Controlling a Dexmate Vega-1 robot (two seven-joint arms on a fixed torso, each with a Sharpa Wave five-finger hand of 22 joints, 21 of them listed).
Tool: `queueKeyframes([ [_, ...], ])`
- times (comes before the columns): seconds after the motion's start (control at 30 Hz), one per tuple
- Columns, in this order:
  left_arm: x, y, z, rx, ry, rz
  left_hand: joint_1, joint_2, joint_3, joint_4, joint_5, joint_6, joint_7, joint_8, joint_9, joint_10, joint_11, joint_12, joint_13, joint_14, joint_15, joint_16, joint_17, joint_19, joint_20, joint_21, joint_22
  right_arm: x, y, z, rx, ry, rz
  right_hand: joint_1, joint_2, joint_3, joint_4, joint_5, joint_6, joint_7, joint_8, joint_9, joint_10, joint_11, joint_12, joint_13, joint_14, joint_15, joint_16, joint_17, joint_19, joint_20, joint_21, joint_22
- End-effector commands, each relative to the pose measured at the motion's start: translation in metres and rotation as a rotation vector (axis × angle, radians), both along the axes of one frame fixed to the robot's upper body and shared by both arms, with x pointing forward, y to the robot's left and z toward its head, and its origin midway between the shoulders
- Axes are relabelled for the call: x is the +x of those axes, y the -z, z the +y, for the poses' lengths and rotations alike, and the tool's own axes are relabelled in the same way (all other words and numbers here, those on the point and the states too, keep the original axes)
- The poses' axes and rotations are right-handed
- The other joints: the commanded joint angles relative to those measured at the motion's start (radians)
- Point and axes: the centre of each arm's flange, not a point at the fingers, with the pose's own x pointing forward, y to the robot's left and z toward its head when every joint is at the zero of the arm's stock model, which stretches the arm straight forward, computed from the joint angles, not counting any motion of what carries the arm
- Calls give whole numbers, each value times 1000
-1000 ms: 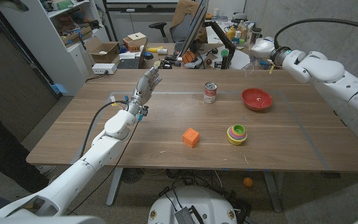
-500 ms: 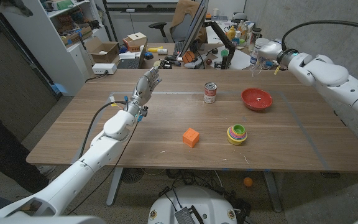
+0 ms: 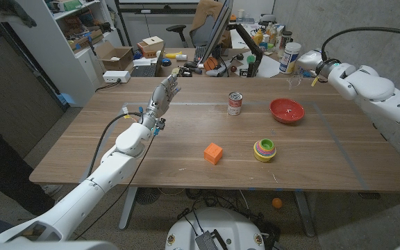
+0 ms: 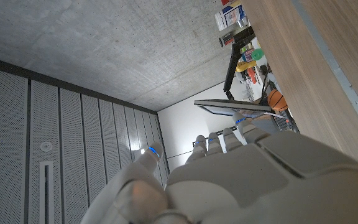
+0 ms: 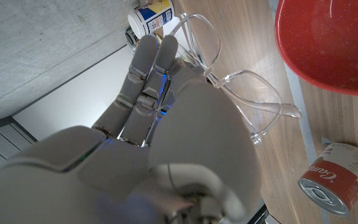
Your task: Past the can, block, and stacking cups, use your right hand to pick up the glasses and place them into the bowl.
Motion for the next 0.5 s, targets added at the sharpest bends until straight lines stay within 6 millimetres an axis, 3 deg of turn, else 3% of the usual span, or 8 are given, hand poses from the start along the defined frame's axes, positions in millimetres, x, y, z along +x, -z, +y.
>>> queueKeyframes([
  [0.03,0,-2,-4,9,7,-2,4,114,-4,-4,9,6,3,-2,2,1,0,-2,4,-1,1,-5,2,6,6,-2,3,-5,15,-16,69,18,35,14,5,-2,2,6,7,-3,-5,2,17,12,4,83,64,-77,-3,4,-7,-139,9,-1],
  [0.5,-4,-1,-3,12,12,-6,4,114,-4,-4,9,5,2,-2,2,1,1,-2,4,-1,0,-5,2,6,5,-3,3,-3,31,-12,108,16,73,17,5,-1,2,6,7,0,-7,3,19,11,0,85,69,-76,-9,10,-13,-139,26,-9],
])
